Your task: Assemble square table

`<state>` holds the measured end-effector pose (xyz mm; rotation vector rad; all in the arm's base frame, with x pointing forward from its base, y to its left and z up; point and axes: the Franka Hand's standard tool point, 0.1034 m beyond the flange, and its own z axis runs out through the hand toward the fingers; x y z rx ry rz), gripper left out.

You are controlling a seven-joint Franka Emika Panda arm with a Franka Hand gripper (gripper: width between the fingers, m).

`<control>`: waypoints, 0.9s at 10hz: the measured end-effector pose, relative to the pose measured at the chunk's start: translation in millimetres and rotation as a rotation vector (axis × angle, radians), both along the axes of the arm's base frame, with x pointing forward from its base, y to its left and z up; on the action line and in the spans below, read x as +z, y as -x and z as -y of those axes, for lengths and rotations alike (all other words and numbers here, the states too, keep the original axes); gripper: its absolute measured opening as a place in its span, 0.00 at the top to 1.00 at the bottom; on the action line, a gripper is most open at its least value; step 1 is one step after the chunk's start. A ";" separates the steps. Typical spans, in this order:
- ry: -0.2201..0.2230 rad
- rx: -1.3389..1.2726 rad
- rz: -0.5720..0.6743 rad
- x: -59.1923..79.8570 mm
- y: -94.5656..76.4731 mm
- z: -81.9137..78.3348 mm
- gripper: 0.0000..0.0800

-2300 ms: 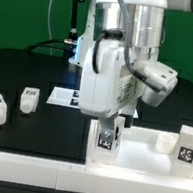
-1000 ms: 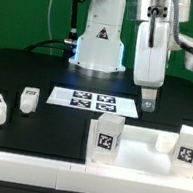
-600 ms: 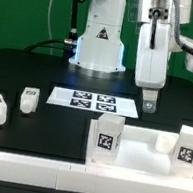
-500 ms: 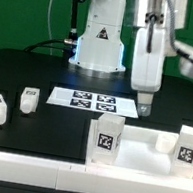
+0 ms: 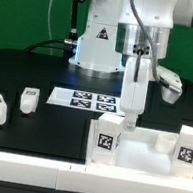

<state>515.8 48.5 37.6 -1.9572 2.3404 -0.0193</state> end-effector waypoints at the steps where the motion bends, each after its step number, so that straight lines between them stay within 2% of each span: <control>1: 0.005 -0.001 0.001 -6.8 2.0 -3.1 0.19; 4: 0.018 0.000 0.003 -26.0 6.6 -14.2 0.19; 6: 0.008 0.009 -0.016 -27.5 6.7 -17.7 0.19; 8: 0.009 0.010 -0.017 -28.2 7.1 -17.6 0.55; 9: 0.009 0.011 -0.018 -28.4 7.2 -17.6 0.55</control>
Offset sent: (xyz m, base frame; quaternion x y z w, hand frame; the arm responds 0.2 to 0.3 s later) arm -0.0014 0.0117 -0.0217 -0.0020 0.0199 0.0161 0.9997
